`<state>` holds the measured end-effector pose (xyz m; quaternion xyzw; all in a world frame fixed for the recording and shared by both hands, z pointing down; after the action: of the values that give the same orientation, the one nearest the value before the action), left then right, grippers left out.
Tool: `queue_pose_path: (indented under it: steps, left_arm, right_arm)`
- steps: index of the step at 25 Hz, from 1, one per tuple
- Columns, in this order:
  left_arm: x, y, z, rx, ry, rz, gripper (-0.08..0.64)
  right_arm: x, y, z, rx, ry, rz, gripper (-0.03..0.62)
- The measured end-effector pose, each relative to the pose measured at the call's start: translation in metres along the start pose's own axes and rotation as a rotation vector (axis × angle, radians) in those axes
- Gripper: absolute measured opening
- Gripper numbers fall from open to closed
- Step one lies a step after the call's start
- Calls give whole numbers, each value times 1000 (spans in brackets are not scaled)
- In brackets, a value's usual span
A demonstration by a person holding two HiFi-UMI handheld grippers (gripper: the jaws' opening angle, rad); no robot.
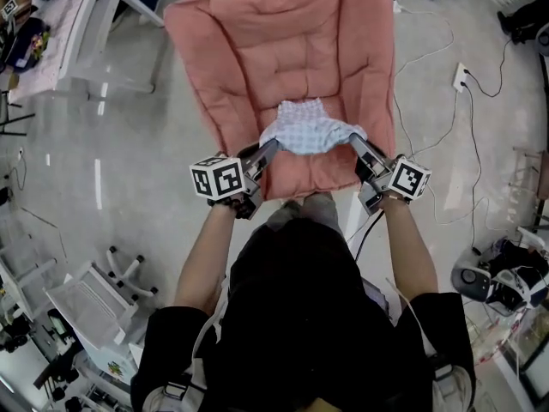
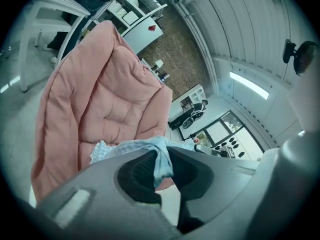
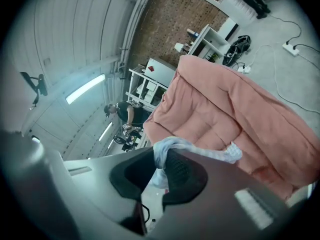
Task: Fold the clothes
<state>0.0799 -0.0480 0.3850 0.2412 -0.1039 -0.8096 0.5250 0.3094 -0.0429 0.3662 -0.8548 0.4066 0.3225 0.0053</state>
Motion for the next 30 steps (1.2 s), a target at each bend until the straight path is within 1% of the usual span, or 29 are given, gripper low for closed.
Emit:
queue_pose_path:
  steps: [5, 10, 15, 20, 23, 26, 30]
  left_arm:
    - [-63, -4, 23, 33, -17, 47, 35]
    - [-121, -9, 40, 61, -54, 78, 35]
    - [-172, -14, 62, 100, -83, 75, 35]
    - [-234, -19, 89, 150, -153, 65, 35]
    - [-267, -20, 104, 188, -178, 58, 35]
    - [-293, -18, 118, 225, -188, 47, 35]
    - [-323, -19, 127, 261, -198, 36, 35]
  right_arm:
    - [-67, -33, -24, -61, 44, 65, 41]
    - [-115, -66, -46, -96, 55, 148, 41]
    - [-152, -82, -61, -85, 48, 246, 41]
    - [-195, -101, -77, -68, 53, 343, 41]
    - [-218, -112, -88, -59, 48, 398, 41]
    - [-237, -119, -101, -48, 51, 435, 41]
    - [-260, -133, -112, -51, 61, 476, 41]
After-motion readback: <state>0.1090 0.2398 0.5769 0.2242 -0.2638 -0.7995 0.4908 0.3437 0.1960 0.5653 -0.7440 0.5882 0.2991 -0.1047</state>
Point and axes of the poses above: the fingertips, and each gripper's own axes: y forward along the fingers, z to its left, x out of its top, the point moved 3 cm from there along -y, backward along the fingers, and after that the axes turned 12 degrees about -y, right-handed, at the moved point
